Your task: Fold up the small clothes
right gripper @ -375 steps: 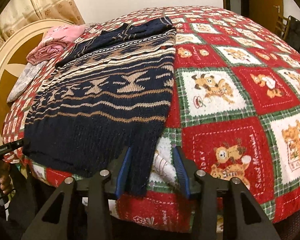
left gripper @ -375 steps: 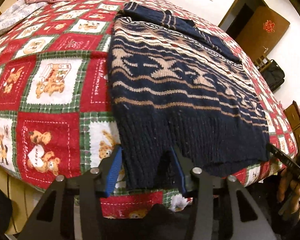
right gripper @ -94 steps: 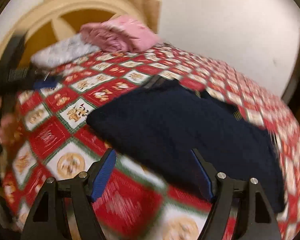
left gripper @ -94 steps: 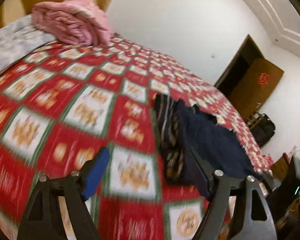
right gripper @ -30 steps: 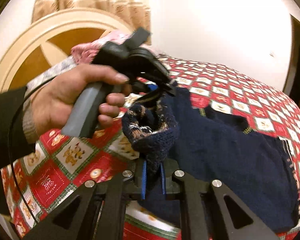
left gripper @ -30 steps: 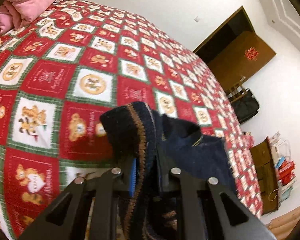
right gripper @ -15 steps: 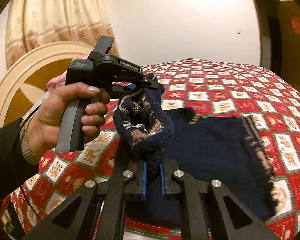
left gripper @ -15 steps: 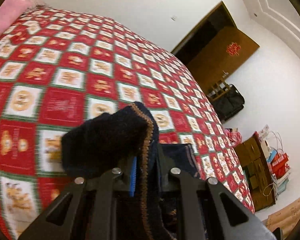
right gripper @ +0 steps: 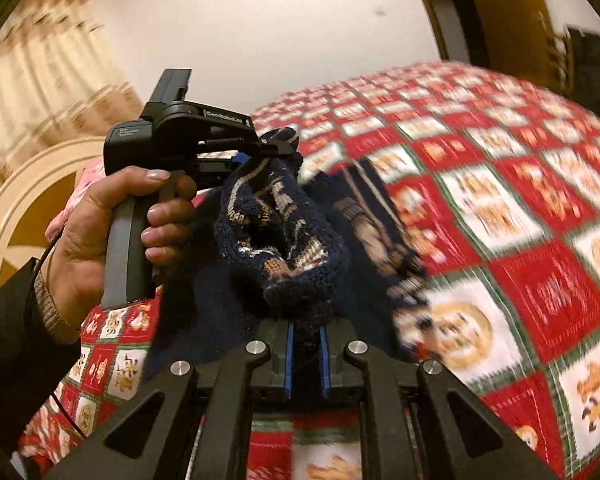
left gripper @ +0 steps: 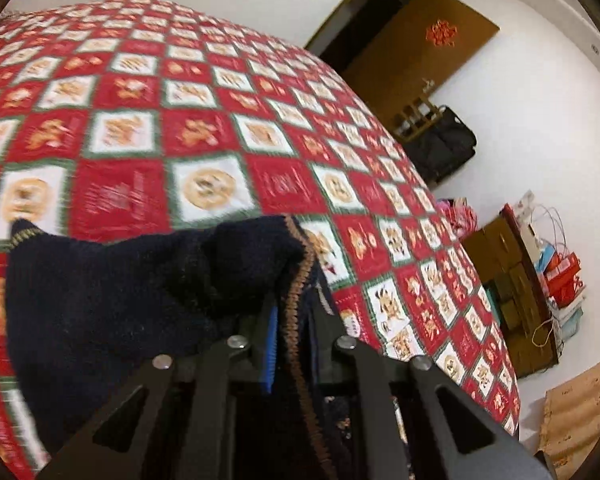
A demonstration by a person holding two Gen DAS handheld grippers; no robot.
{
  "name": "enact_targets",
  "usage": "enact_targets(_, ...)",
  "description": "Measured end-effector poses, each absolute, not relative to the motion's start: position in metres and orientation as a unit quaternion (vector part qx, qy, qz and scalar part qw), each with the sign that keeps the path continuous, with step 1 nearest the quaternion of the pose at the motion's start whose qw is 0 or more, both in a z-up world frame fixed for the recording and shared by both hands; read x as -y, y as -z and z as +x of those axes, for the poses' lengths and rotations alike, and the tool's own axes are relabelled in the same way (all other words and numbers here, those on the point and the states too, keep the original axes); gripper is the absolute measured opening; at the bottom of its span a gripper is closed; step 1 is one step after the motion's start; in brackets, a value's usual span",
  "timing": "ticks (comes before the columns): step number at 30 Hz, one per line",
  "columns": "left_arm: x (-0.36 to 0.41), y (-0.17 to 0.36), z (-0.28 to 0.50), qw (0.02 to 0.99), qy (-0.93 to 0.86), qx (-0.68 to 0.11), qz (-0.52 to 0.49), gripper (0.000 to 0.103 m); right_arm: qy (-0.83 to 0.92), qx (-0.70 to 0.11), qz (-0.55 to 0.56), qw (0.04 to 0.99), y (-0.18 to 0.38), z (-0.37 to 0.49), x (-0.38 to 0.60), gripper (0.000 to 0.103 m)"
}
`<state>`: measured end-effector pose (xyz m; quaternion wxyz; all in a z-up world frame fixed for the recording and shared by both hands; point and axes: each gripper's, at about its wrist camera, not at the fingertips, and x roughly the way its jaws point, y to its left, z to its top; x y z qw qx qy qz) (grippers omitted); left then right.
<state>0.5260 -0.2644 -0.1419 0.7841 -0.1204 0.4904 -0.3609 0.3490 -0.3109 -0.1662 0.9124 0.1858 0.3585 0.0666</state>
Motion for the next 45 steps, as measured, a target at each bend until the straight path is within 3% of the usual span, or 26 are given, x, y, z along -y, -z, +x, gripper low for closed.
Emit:
enact_targets(5, 0.296, 0.148, 0.512, 0.784, 0.367, -0.494, -0.077, 0.01, -0.064, -0.393, 0.245, 0.884, 0.195, 0.343, 0.342, 0.01)
enact_targets(9, 0.307, 0.125, 0.489, 0.801, 0.39, -0.451, -0.045, 0.014, -0.061, -0.398, 0.274, 0.873, 0.205, 0.335, 0.36, 0.01)
enact_targets(11, 0.305, 0.112, 0.477, 0.816, 0.388, -0.428, -0.025, 0.032, -0.065, -0.396, 0.281, 0.872, 0.202, 0.331, 0.363, 0.012)
enact_targets(13, 0.295, 0.099, 0.463, 0.844, 0.362, -0.397, 0.0, 0.064, -0.066, -0.397, 0.283, 0.87, 0.2, 0.332, 0.366, 0.016)
enact_targets(14, 0.285, 0.094, 0.456, 0.853, 0.357, -0.381, 0.001, 0.067, -0.06, -0.395, 0.283, 0.872, 0.196, 0.331, 0.367, 0.021)
enact_targets(17, 0.252, 0.09, 0.438, 0.876, 0.326, -0.356, 0.015, 0.069, -0.008, -0.365, 0.254, 0.896, 0.177, 0.323, 0.376, 0.053)
enact_targets(19, 0.224, 0.096, 0.426, 0.886, 0.305, -0.348, 0.02, 0.076, 0.007, -0.34, 0.245, 0.908, 0.161, 0.322, 0.379, 0.053)
enact_targets(23, 0.189, 0.118, 0.404, 0.895, 0.265, -0.358, 0.027, 0.076, -0.048, -0.334, 0.224, 0.914, 0.134, 0.36, 0.366, 0.053)
enact_targets(28, 0.179, 0.15, 0.373, 0.887, 0.26, -0.378, 0.049, 0.077, -0.103, -0.423, 0.236, 0.869, 0.159, 0.439, 0.342, 0.052)
enact_targets(29, 0.18, 0.154, 0.369, 0.89, 0.255, -0.373, 0.063, 0.077, -0.104, -0.446, 0.236, 0.857, 0.17, 0.452, 0.338, 0.029)
enact_targets(30, 0.183, 0.158, 0.365, 0.892, 0.244, -0.371, 0.084, 0.078, -0.097, -0.455, 0.228, 0.855, 0.176, 0.459, 0.337, 0.017)
enact_targets(33, 0.185, 0.168, 0.364, 0.883, 0.238, -0.391, 0.107, 0.082, -0.048, -0.442, 0.191, 0.875, 0.178, 0.461, 0.342, 0.012)
enact_targets(42, 0.166, 0.19, 0.378, 0.864, 0.243, -0.439, 0.039, 0.089, -0.013, -0.467, 0.156, 0.871, 0.184, 0.463, 0.341, 0.013)
enact_targets(45, 0.162, 0.191, 0.377, 0.865, 0.242, -0.44, 0.028, 0.089, -0.02, -0.451, 0.152, 0.879, 0.169, 0.442, 0.335, 0.025)
